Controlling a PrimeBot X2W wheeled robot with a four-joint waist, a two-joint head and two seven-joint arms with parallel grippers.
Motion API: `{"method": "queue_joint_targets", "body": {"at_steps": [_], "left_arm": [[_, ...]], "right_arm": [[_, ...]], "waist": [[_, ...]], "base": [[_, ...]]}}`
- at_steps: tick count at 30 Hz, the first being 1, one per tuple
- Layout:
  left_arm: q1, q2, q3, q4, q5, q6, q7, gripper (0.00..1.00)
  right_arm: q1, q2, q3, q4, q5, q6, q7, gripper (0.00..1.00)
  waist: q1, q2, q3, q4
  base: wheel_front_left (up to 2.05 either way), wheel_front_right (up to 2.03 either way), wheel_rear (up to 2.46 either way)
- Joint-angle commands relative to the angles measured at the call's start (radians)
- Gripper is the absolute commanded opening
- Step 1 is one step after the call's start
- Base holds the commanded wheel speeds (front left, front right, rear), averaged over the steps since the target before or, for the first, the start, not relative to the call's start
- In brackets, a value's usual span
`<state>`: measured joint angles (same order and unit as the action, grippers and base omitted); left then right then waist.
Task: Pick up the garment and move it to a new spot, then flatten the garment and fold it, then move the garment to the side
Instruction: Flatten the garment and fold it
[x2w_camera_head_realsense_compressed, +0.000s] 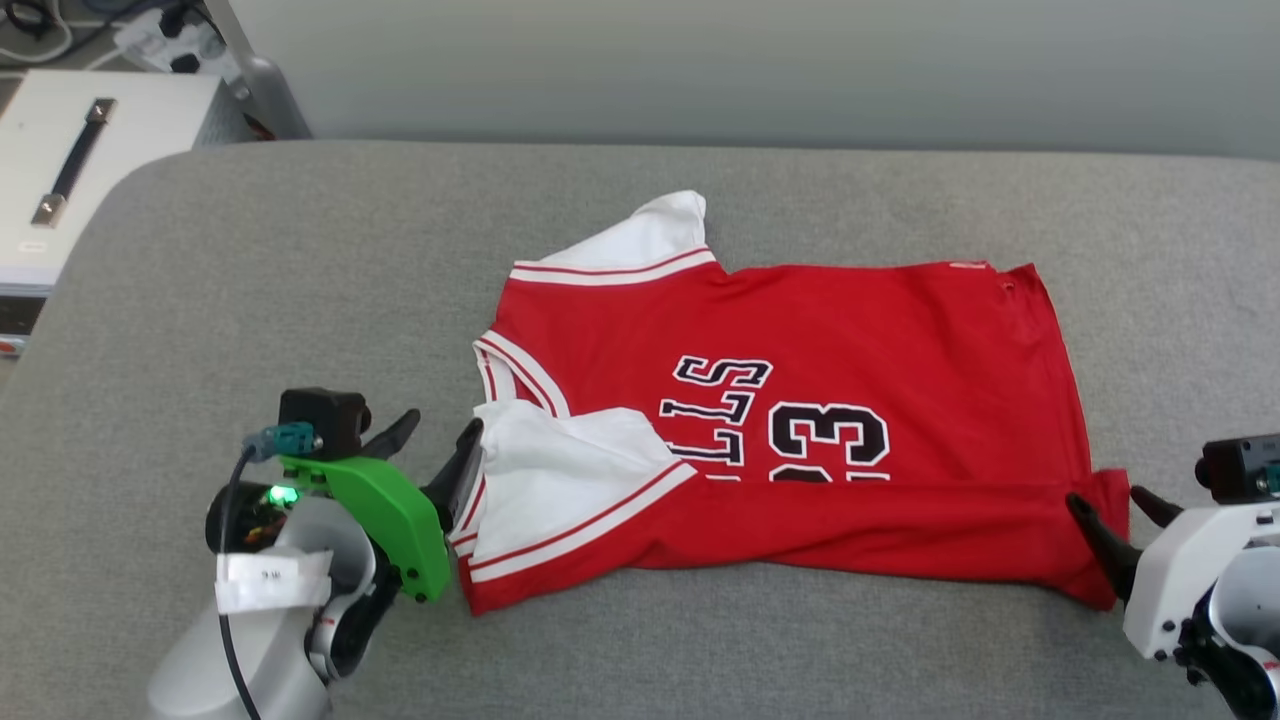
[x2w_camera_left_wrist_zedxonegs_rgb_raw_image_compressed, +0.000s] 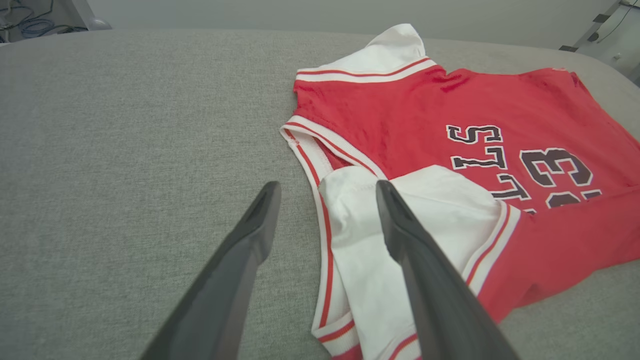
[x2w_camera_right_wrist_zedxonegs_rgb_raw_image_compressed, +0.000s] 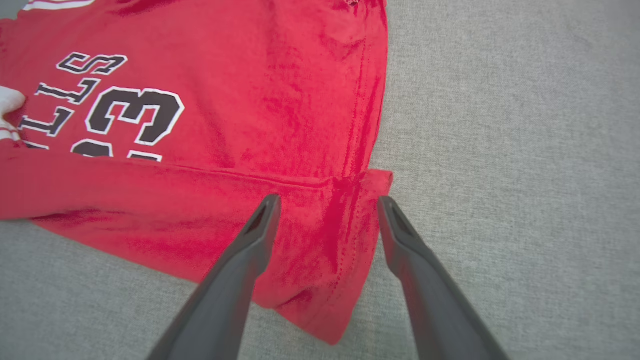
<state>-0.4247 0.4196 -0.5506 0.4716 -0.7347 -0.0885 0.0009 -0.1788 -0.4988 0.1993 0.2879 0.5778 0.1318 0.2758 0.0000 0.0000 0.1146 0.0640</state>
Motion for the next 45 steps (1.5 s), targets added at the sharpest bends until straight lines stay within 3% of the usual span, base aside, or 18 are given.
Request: {"method": "queue_joint_targets", "body": {"at_steps": [1,5,14,18,28,45], "left_arm": [[0.029,-0.006,0.003,-0.023,-0.008,0.02,-0.005,1.0],[0.103,-0.011,0.025,-0.105,-0.042,0.078,0.004,1.0],[0.299,0.049,0.038,-0.357,-0.056,0.26,0.104,1.0],[0.351,0.082,0.015,-0.445,-0.046,0.317,0.177,1.0],[0.339,0.09,-0.015,-0.505,-0.046,0.37,0.284,1.0],[0.233,0.023,-0.029,-0.276,-0.025,0.387,0.277,1.0]], "right_arm": [[0.028,0.007,-0.012,-0.016,-0.01,-0.001,0.001,1.0],[0.085,0.024,-0.05,-0.071,-0.024,-0.001,0.03,1.0],[0.187,0.088,-0.136,-0.239,-0.082,-0.001,0.109,1.0],[0.226,0.118,-0.176,-0.306,-0.102,-0.001,0.149,1.0],[0.251,0.157,-0.221,-0.396,-0.141,-0.001,0.219,1.0],[0.235,0.155,-0.227,-0.443,-0.144,-0.001,0.243,1.0]], "waist": [[0.0,0.0,-0.049,0.02],[0.0,0.0,-0.082,0.029],[0.0,0.0,-0.097,0.027],[0.0,0.0,-0.079,0.027],[0.0,0.0,0.002,0.005],[0.0,0.0,0.097,-0.036]], "base": [[0.0,0.0,0.0],[0.0,0.0,0.0],[0.0,0.0,0.0],[0.0,0.0,0.0],[0.0,0.0,0.0],[0.0,0.0,0.0]]}}
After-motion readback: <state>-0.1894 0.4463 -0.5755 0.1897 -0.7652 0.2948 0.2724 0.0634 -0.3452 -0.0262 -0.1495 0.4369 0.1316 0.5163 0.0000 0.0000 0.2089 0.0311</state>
